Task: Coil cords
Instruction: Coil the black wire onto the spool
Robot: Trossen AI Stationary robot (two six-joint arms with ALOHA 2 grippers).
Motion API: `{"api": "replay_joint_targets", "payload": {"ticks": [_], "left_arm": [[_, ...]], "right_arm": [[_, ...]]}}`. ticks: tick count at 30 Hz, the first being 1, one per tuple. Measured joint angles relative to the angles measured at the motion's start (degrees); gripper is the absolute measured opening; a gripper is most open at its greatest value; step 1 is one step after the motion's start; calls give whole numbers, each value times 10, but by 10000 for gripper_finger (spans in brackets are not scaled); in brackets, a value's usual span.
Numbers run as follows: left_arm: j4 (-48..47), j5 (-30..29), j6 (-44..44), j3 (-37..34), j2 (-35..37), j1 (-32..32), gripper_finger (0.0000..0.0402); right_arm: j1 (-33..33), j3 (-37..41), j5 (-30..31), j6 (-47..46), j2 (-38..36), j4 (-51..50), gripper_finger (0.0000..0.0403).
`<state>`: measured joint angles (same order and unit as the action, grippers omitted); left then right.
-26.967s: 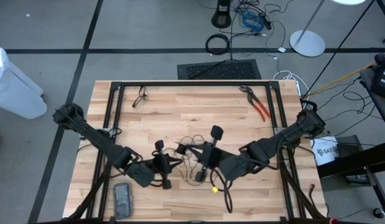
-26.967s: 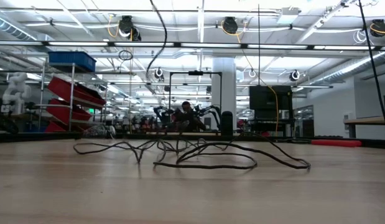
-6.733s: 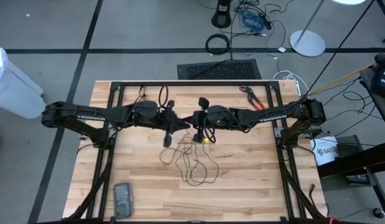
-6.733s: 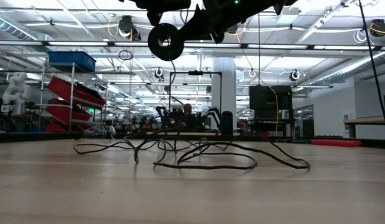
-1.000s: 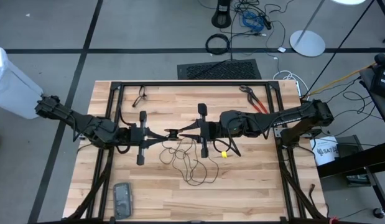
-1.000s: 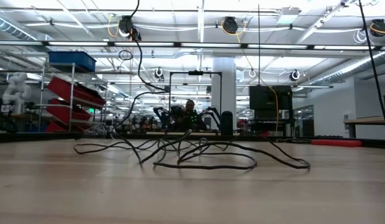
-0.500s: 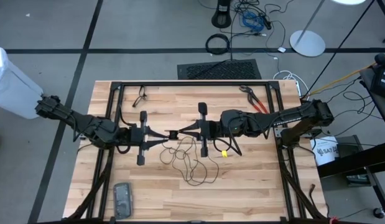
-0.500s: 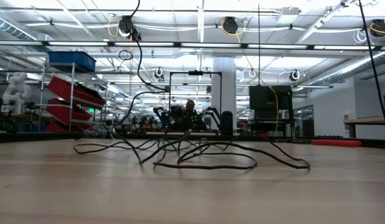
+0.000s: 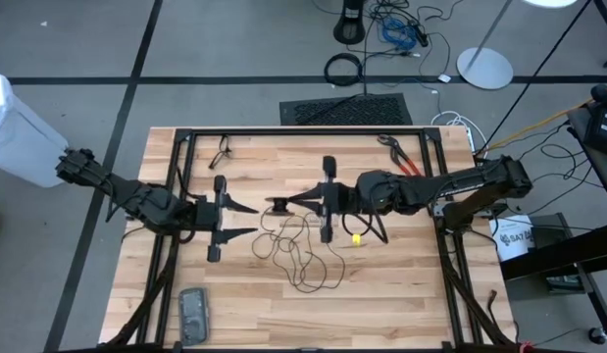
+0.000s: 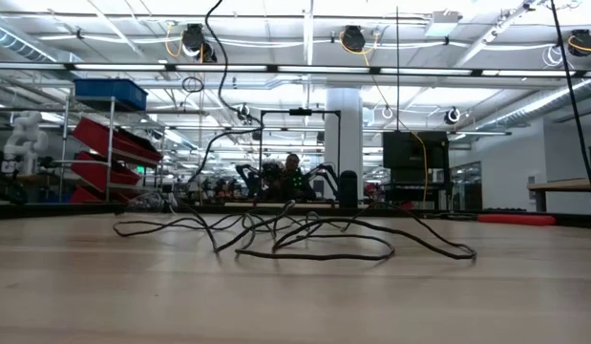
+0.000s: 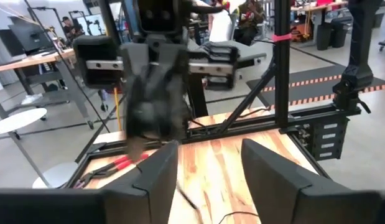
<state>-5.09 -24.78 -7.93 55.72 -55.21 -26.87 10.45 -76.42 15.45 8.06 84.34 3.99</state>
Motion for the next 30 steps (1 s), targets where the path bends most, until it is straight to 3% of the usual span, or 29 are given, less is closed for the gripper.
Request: {"api": "replay_joint_targets", "payload": {"ticks": [10, 18, 21, 26, 30], "left_arm": [[0, -15, 38, -17, -36, -10, 206], [25, -200, 14, -28, -118, -1, 206], [38, -193, 15, -28, -137, 6, 206], [62, -128, 41, -27, -153, 6, 206], [78, -126, 67, -27, -155, 8, 206]], "right_arm": [[39, 0, 103, -10, -40, -44, 0], [50, 0, 150, -31, -62, -80, 0], [51, 0, 150, -32, -67, -96, 0], [54, 0, 151, -33, -72, -98, 0], [57, 0, 151, -31, -73, -99, 0]]}}
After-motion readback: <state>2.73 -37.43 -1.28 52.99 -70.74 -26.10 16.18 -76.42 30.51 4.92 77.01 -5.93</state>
